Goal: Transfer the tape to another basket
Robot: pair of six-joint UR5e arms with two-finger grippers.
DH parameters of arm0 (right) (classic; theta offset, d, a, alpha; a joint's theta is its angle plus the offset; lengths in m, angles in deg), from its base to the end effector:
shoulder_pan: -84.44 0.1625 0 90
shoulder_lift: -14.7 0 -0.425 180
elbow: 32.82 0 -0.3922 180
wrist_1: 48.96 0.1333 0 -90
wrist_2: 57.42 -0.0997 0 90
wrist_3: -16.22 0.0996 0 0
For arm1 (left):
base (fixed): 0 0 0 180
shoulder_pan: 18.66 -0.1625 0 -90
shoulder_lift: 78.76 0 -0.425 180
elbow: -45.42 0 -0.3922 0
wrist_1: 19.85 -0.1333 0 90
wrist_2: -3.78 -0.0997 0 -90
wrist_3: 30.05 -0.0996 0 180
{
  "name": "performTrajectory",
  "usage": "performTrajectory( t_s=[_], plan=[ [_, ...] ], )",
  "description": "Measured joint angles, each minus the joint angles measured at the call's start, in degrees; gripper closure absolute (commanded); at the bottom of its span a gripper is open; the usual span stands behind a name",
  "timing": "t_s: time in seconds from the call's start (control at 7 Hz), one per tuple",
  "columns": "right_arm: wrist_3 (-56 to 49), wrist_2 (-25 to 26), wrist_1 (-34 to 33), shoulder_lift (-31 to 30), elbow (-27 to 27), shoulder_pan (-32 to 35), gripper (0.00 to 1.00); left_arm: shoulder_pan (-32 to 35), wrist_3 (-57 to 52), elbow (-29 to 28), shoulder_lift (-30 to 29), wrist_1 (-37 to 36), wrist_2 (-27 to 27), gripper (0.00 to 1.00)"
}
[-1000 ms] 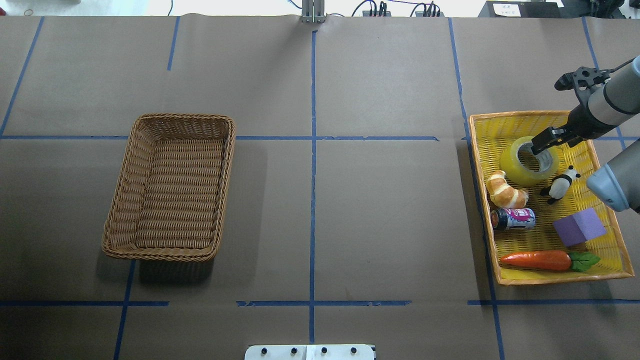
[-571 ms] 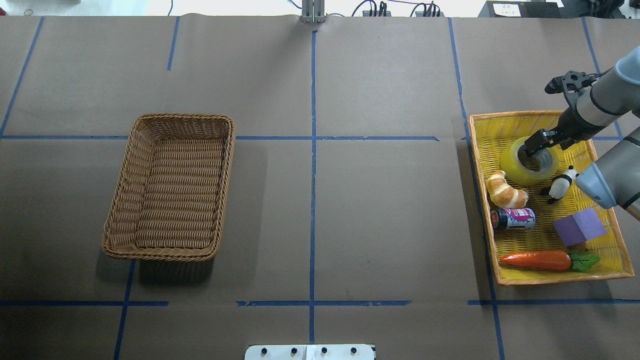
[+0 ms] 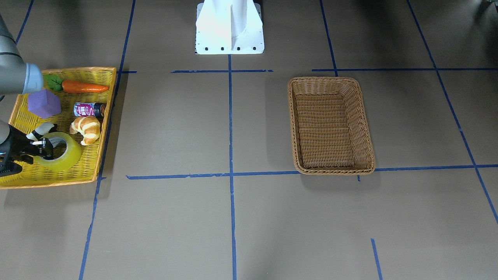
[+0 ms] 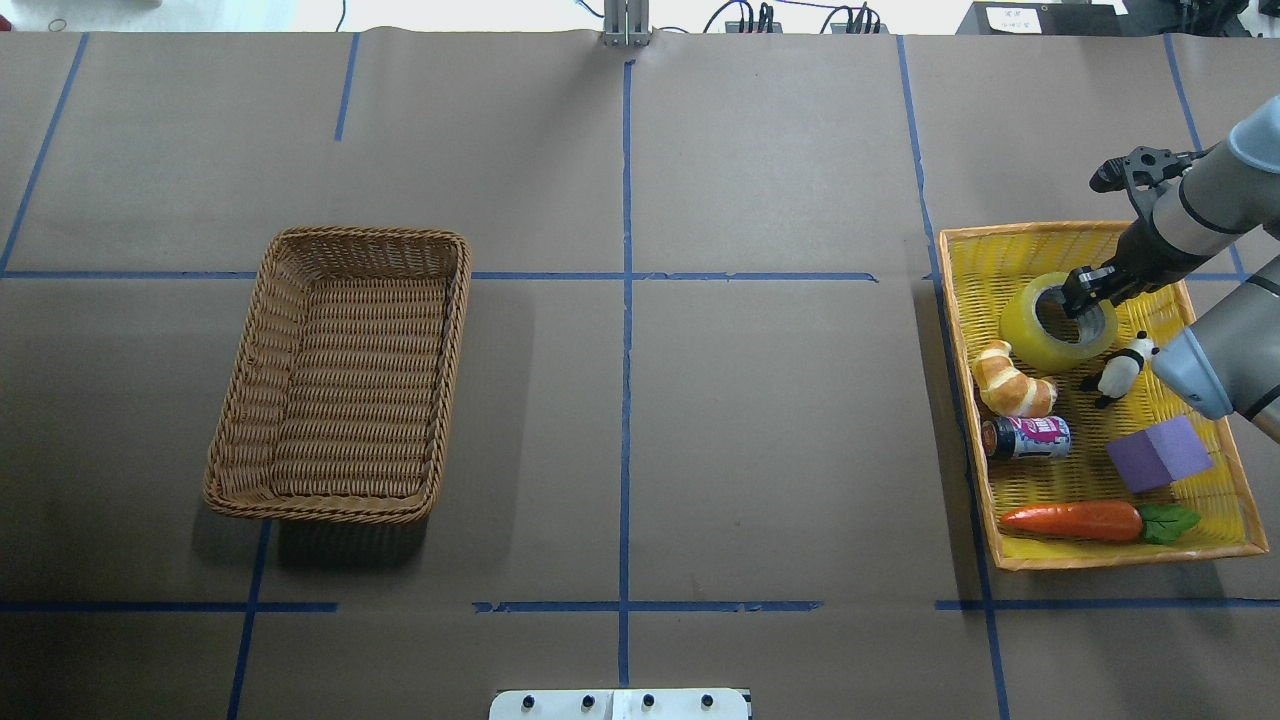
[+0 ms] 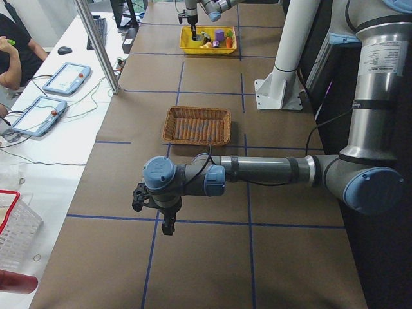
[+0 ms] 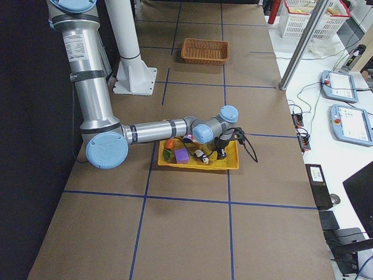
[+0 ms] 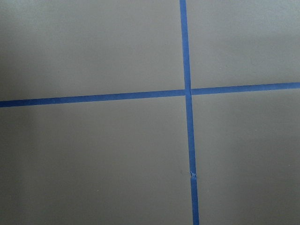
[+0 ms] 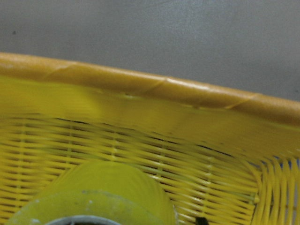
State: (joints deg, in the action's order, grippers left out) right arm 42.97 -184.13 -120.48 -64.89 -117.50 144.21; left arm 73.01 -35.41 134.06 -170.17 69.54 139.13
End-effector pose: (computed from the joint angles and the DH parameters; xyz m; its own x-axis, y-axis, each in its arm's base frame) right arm -0.2337 -0.5476 0.5790 0.7188 -0.1884 0.6692 0.1545 0.9818 0.1105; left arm -0.0770 -0.4996 0.6580 0.7019 0.0661 -0.7092 -0.0366 0.9977 0.0567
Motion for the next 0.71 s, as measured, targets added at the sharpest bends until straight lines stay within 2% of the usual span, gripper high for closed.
performTrajectory(
  t_s=[0.43,0.71],
  plan=[
    [-0.01,-0.82,0.05,0.09,-0.97,1.37,1.0,0.0,0.13,0.26,0.0,0.0,0.01,0.0],
    [0.07,-5.87,0.01,0.1,-3.38,5.51,1.0,0.0,0.17,0.5,0.01,-0.06,0.03,0.0]
  ],
)
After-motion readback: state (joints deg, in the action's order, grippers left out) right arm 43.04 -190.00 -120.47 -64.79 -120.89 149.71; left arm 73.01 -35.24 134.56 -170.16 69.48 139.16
